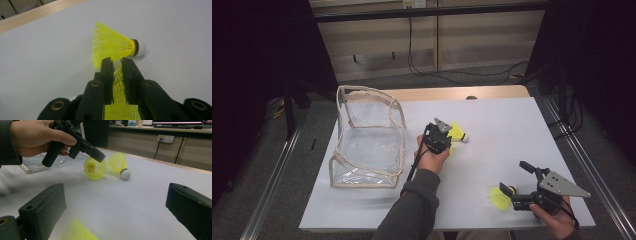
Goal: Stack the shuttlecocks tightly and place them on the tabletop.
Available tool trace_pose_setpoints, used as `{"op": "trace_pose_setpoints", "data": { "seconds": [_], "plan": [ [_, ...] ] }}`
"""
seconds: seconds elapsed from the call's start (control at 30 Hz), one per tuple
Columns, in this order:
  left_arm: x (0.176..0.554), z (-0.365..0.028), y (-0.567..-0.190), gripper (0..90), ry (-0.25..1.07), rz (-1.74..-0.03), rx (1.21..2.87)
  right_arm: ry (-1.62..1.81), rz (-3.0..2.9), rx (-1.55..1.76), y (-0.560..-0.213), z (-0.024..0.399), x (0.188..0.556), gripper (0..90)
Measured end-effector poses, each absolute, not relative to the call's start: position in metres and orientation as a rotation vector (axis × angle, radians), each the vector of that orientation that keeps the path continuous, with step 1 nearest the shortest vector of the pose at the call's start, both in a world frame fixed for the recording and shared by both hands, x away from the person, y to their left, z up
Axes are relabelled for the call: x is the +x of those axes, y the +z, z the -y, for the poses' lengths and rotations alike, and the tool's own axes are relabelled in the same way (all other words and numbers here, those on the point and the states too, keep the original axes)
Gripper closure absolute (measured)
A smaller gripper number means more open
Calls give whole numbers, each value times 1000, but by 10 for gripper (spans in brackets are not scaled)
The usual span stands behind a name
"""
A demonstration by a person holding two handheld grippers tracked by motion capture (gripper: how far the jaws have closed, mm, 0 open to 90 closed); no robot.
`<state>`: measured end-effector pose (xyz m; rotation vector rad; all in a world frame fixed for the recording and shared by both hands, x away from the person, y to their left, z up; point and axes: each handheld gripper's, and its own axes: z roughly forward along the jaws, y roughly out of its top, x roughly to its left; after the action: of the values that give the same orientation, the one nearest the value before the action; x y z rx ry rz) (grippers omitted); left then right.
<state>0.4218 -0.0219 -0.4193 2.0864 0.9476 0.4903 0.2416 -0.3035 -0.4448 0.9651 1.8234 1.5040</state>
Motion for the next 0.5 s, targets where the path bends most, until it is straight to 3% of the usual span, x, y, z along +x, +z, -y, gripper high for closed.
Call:
{"op": "trace_pose_setpoints", "data": {
  "seconds": [0.2, 0.5],
  "plan": [
    [423, 13, -413, 879, 533, -982, 2046, 1503, -1828, 968, -445, 303, 242, 20],
    [425, 2, -406, 894, 565, -1035, 2009, 1502, -1826, 968, -445, 303, 242, 20]
  ]
}}
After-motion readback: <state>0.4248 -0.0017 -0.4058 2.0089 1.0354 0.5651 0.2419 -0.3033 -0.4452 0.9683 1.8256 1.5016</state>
